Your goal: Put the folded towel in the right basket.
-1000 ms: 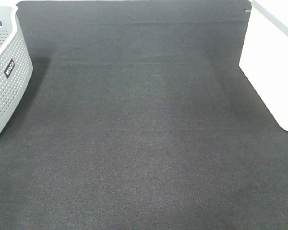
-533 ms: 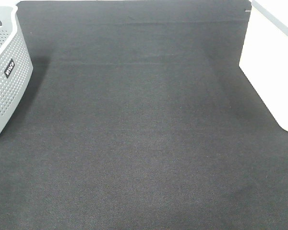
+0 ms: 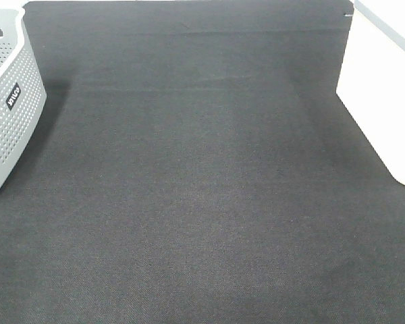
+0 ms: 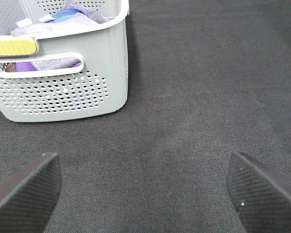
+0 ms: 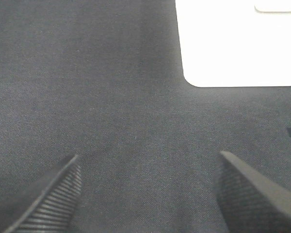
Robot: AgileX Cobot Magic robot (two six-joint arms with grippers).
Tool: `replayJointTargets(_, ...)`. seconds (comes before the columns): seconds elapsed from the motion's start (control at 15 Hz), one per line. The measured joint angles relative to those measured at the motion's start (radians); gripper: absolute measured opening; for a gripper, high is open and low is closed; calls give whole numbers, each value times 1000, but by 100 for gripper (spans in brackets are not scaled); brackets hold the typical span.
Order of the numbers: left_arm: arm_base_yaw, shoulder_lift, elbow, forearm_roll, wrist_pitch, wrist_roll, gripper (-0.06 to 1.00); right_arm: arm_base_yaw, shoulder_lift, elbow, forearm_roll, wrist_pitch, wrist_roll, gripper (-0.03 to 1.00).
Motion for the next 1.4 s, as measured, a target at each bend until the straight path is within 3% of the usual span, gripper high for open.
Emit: replayJointTargets(1.4, 0, 0, 0, 0, 0, 0, 88, -22, -57, 4, 1, -6, 0, 72)
